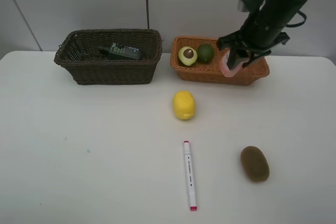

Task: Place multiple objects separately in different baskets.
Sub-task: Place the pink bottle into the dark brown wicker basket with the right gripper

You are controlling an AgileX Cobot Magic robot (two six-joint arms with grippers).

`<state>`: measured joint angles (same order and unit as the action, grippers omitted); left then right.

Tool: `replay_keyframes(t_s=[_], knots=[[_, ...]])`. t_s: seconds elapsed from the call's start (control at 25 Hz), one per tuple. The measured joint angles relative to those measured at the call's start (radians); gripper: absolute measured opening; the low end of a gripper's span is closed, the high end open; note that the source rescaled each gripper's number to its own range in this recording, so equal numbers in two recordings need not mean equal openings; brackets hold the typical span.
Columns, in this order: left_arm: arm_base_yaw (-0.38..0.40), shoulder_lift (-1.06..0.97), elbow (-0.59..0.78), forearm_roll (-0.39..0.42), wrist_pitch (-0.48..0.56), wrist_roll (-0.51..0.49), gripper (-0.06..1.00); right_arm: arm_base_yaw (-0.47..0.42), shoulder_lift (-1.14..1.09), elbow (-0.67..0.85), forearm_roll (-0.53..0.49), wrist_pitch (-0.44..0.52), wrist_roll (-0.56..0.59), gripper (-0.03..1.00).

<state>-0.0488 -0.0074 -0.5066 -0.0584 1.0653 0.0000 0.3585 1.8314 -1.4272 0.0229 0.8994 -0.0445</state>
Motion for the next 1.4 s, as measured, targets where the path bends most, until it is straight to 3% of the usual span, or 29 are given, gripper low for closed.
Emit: replay_keyframes(t_s=[0.28,0.48,0.68,1.2,1.24,1.4], knots=[[0.000,0.000,0.000,0.000,0.000,0.000,0.95,0.196,0.190,-0.393,0.042,-0.046,0.006,0.26],[0.000,0.000,0.000,0.000,0.000,0.000,0.95,0.268,0.389,-0.599,0.046,-0.178,0.005,0.26],[0.000,0.000,0.000,0.000,0.000,0.000,0.95,0.271,0.555,-0.673,0.072,-0.341,0.005,0.26],[0.000,0.000,0.000,0.000,0.000,0.000,0.95,0.269,0.653,-0.706,0.074,-0.445,0.005,0.27],[0.000,0.000,0.000,0.000,0.000,0.000,0.95,0.268,0.653,-0.706,0.068,-0.446,0.005,0.33],[0.000,0.000,0.000,0.000,0.000,0.000,0.95,0.266,0.651,-0.708,0.066,-0.435,0.006,0.83]])
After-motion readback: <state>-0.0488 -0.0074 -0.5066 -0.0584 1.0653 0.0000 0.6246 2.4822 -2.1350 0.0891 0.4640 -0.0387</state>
